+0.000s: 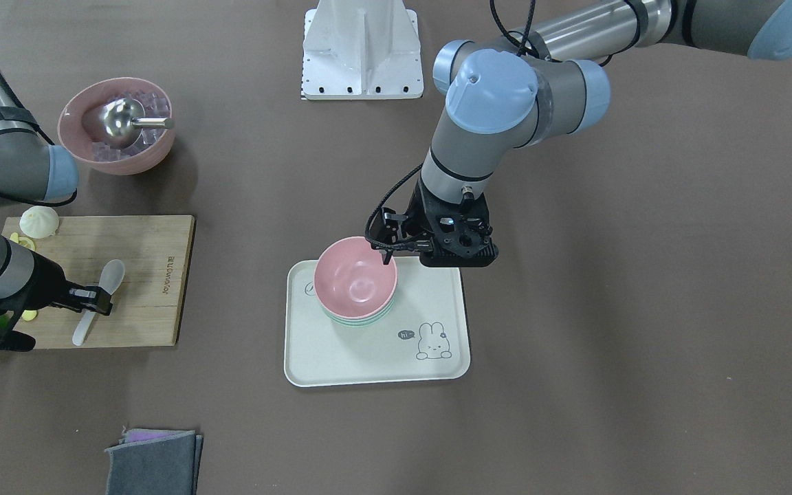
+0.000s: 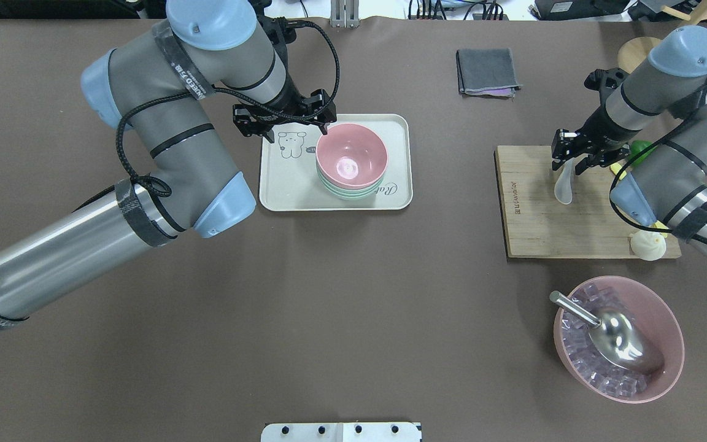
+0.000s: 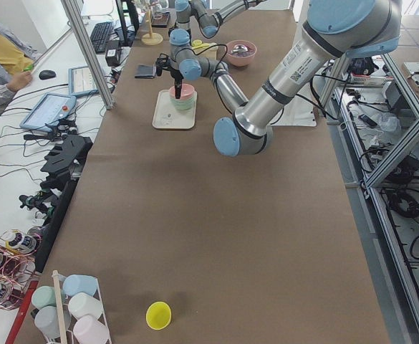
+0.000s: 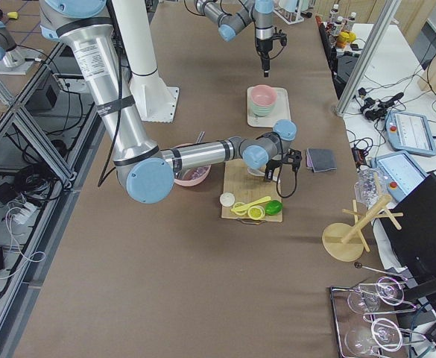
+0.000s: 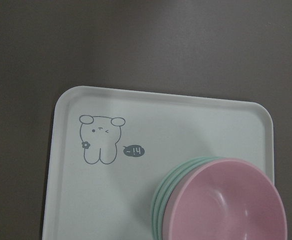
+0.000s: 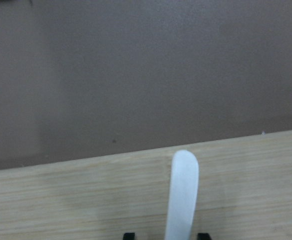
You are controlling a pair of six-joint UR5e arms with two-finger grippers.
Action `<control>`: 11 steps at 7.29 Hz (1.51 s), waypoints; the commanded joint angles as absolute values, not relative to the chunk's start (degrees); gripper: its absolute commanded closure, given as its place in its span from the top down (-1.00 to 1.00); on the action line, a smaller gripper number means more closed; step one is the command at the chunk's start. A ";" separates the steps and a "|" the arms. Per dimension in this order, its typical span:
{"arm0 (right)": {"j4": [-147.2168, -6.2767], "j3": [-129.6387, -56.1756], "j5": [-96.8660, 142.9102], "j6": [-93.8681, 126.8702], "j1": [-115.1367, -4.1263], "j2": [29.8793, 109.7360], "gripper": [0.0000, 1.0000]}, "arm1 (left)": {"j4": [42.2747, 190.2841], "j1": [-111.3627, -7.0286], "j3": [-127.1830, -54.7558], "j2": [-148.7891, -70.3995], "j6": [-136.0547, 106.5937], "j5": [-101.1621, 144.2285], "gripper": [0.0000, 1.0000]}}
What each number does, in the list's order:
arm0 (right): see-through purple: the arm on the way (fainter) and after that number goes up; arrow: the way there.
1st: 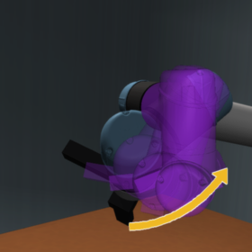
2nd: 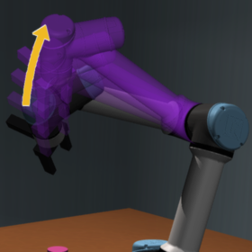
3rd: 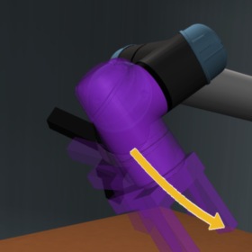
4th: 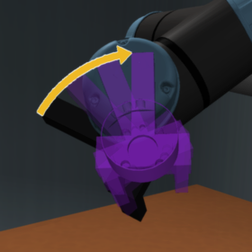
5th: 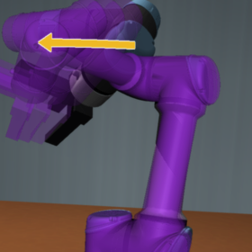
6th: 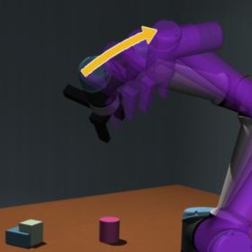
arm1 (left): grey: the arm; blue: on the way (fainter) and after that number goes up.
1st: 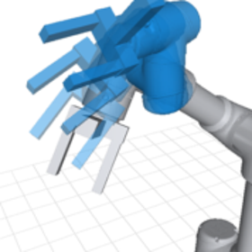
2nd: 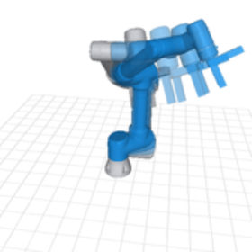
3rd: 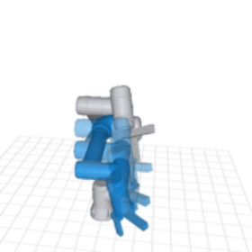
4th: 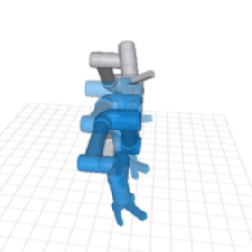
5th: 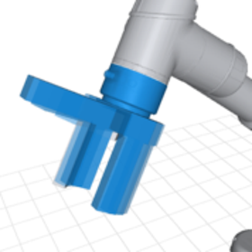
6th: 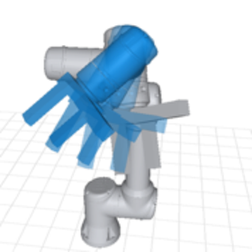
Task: Stack pink bowl on green and place spoon
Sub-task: 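Withdraw the left gripper while the right gripper lifts the spoon toward the tray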
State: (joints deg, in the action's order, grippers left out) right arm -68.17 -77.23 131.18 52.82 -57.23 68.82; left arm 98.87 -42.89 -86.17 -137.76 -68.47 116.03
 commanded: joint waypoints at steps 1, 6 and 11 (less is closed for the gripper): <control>-68.12 -77.17 131.39 52.74 -57.13 68.91 -1.00 | 98.88 -42.98 -87.19 -136.76 -68.47 116.02 0.96; -79.85 -89.61 132.81 62.87 -57.58 62.79 -1.00 | 98.61 -46.13 -97.40 -126.64 -67.50 118.37 0.96; -79.98 -86.60 118.42 90.50 -42.13 44.33 -1.00 | 98.09 -60.18 -103.71 -109.97 -41.79 127.69 0.96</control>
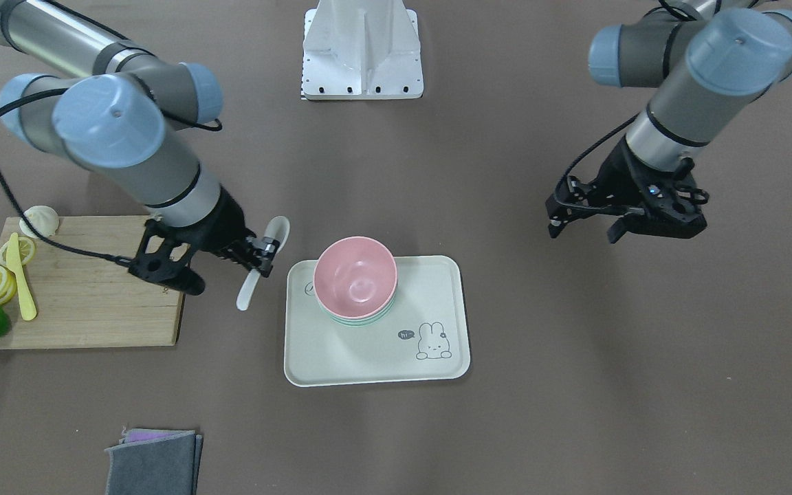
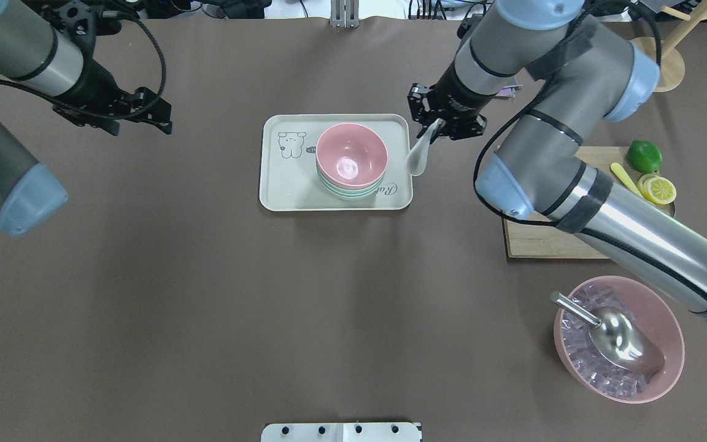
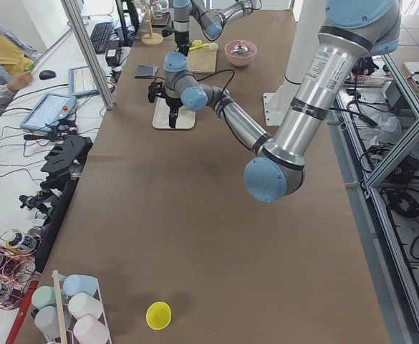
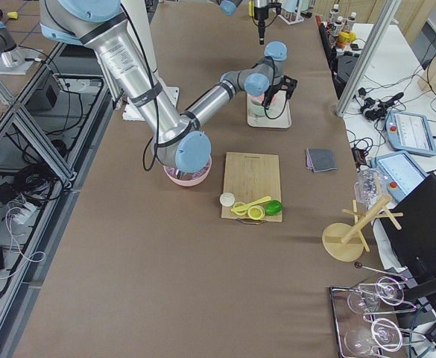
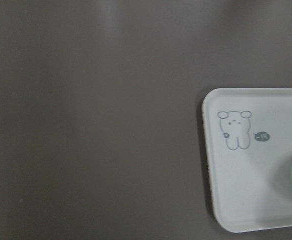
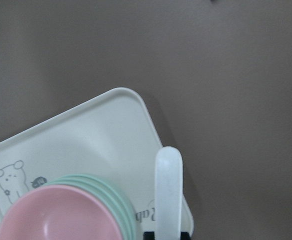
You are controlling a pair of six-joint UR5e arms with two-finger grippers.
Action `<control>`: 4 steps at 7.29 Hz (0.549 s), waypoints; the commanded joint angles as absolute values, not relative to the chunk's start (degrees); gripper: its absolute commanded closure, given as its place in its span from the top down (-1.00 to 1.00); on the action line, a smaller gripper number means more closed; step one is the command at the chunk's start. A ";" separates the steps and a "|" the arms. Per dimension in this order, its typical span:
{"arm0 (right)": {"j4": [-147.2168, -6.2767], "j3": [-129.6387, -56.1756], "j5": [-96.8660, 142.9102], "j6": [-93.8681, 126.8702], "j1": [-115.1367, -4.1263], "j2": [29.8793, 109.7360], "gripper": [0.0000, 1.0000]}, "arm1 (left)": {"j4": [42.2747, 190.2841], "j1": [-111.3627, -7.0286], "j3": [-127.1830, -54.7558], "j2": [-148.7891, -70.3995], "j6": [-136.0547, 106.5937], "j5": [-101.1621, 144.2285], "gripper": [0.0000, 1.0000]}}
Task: Stack pink bowl on green and place spoon
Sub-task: 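Lower the white spoon into the pink bowl with the right gripper and release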
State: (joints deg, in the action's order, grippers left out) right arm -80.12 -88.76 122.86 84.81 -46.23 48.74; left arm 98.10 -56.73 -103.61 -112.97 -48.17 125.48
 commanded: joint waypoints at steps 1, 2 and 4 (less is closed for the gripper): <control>-79.63 -84.31 116.21 90.53 -41.06 42.47 -1.00 | 98.09 -60.73 -103.54 -109.69 -41.49 127.88 0.96; -79.54 -84.20 116.19 90.53 -41.05 42.54 -1.00 | 98.09 -60.82 -103.71 -109.60 -41.48 127.88 0.96; -79.45 -82.98 116.19 90.79 -42.27 42.28 -1.00 | 98.09 -60.91 -104.23 -109.60 -41.48 127.79 0.96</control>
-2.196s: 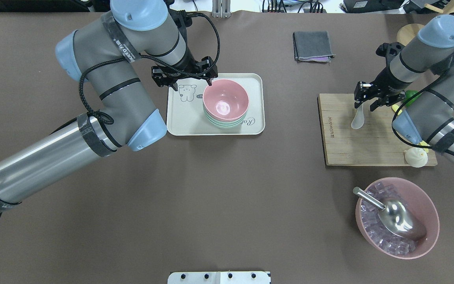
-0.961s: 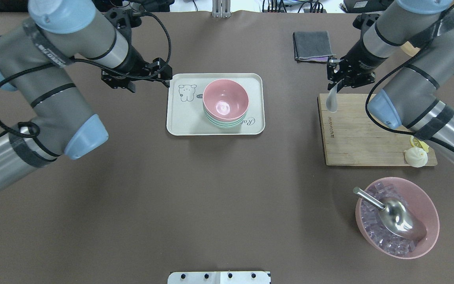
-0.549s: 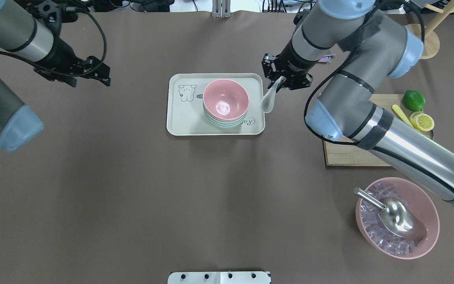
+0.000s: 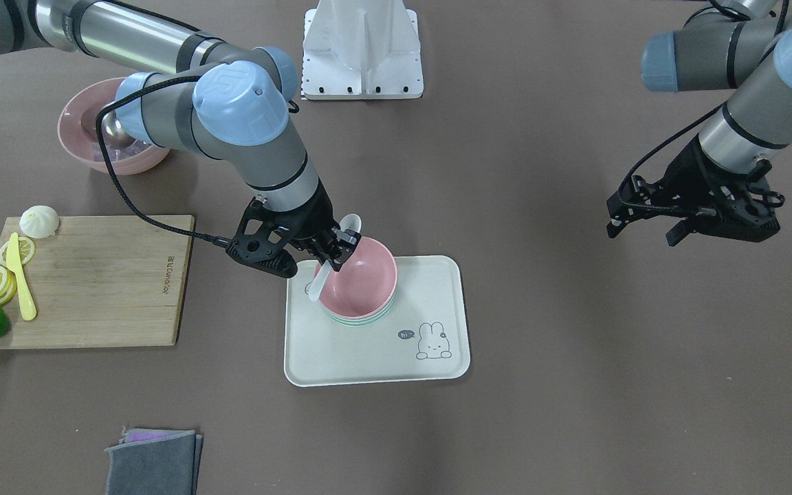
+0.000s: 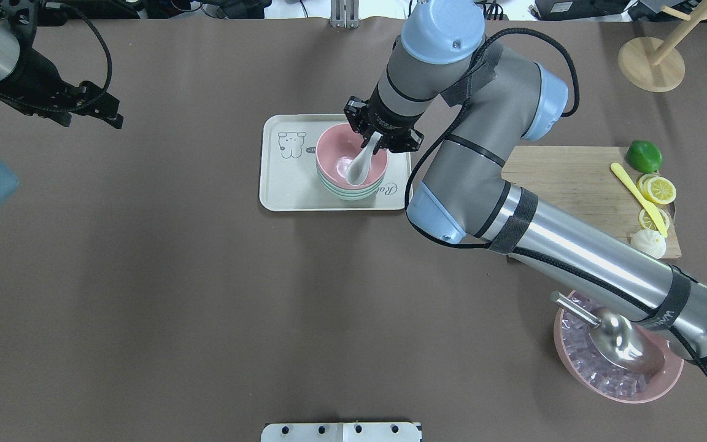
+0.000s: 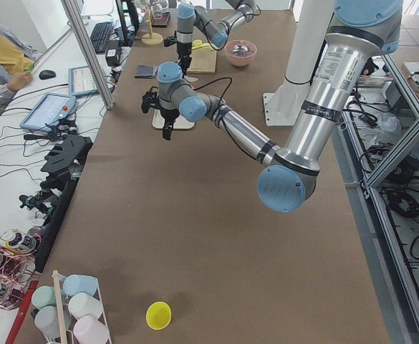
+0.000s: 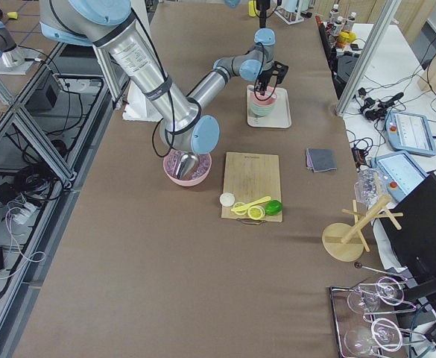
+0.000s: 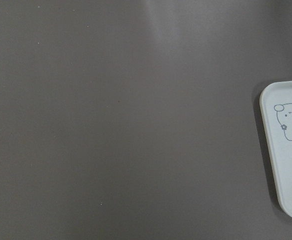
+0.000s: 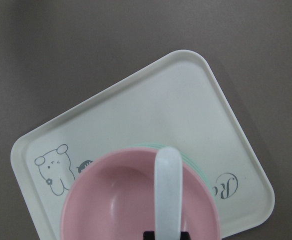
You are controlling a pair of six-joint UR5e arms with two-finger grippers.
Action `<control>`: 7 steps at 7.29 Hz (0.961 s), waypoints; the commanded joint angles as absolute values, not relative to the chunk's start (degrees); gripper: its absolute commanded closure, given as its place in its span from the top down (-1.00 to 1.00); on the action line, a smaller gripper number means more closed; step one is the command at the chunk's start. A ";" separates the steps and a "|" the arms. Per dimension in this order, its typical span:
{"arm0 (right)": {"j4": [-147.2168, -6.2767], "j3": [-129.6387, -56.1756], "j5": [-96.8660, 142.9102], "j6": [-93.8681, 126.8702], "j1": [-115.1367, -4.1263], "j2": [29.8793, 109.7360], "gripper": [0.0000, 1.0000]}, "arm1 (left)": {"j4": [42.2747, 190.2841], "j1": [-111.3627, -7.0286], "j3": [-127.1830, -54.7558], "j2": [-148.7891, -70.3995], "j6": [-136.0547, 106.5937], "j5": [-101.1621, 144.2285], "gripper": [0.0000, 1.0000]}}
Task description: Stack pink bowl on green and place spoon
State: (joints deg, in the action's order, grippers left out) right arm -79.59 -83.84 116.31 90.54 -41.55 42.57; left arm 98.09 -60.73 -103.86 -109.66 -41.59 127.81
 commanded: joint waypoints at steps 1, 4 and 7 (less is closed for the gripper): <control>-79.45 -82.45 116.10 90.79 -42.28 41.84 -1.00 | 98.09 -61.00 -104.50 -109.60 -41.48 127.71 0.96; -75.70 -80.42 116.54 90.88 -42.71 40.25 1.00 | 98.09 -61.61 -104.94 -109.60 -41.66 127.27 0.96; -76.46 -87.50 132.32 76.88 -61.19 51.53 1.00 | 98.00 -67.20 -104.42 -109.16 -39.48 125.77 0.96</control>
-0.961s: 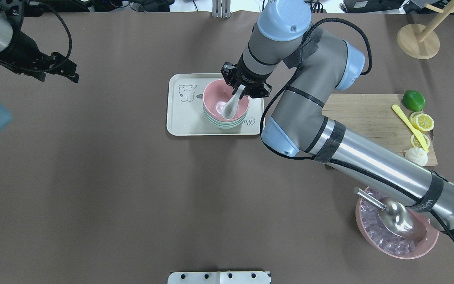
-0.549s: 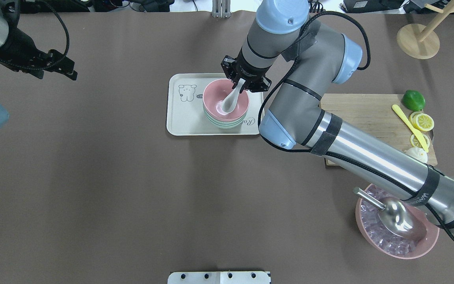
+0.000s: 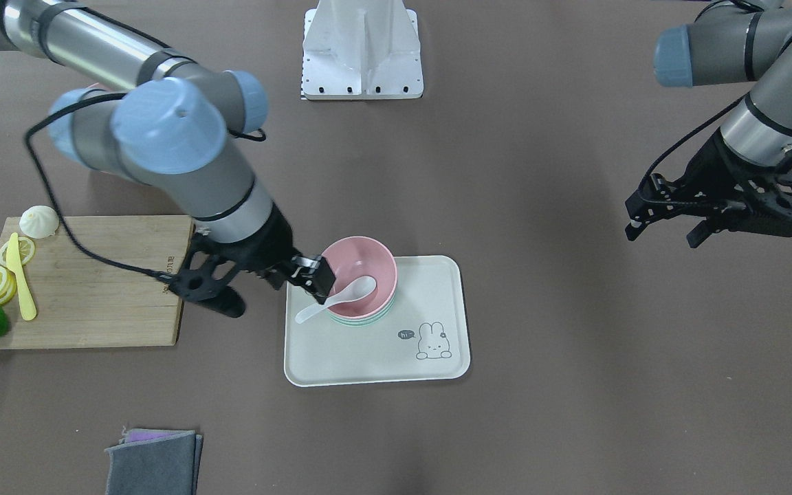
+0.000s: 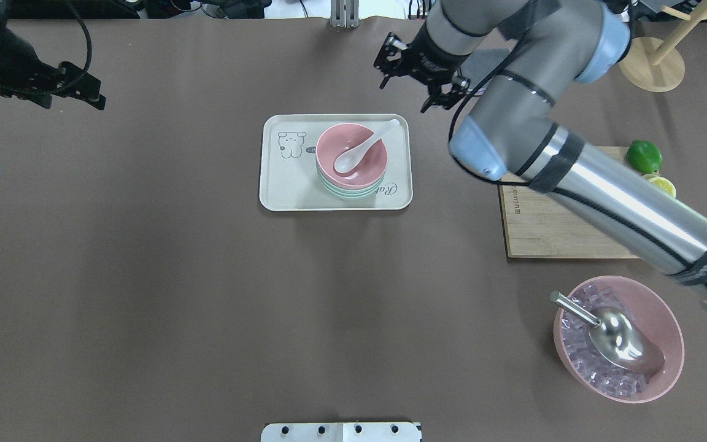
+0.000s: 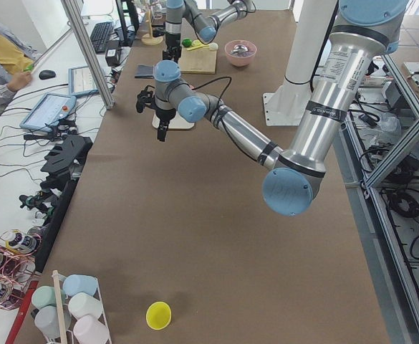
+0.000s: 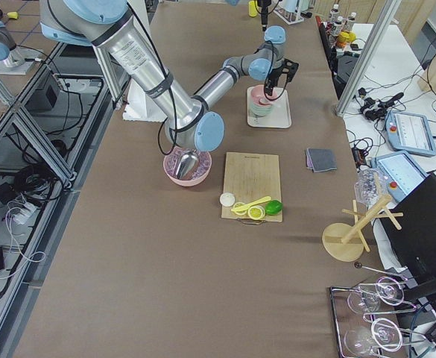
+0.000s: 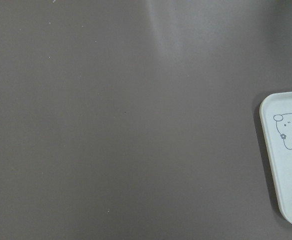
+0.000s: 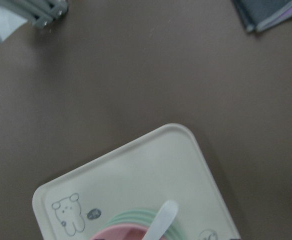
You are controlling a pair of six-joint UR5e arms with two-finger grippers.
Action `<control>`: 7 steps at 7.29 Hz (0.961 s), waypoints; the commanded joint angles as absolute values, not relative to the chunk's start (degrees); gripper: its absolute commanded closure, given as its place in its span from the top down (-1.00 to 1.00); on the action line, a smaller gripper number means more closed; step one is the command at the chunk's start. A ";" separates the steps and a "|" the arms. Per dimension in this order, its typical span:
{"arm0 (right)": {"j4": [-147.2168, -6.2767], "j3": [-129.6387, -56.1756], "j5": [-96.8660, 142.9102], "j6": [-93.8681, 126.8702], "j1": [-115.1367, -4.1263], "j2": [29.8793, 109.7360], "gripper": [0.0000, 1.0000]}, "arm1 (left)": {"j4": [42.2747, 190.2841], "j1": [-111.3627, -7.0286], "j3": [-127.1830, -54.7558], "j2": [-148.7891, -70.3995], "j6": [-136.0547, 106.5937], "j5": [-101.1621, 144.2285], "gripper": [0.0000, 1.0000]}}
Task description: Stack pink bowl on green and place spoon
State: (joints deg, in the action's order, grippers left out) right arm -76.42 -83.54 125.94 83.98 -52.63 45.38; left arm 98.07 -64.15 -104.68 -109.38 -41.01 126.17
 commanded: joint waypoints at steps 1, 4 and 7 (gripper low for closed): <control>-76.46 -90.50 135.23 67.68 -66.83 58.29 1.00 | 97.56 -71.24 -104.68 -105.94 -32.94 125.86 0.96; -79.01 -89.04 135.97 30.81 -77.66 73.95 1.00 | 96.42 -81.44 -103.80 -95.83 -8.59 126.21 0.96; -79.45 -89.12 135.70 9.74 -87.94 83.13 1.00 | 97.47 -82.44 -103.79 -87.56 -4.57 126.82 0.96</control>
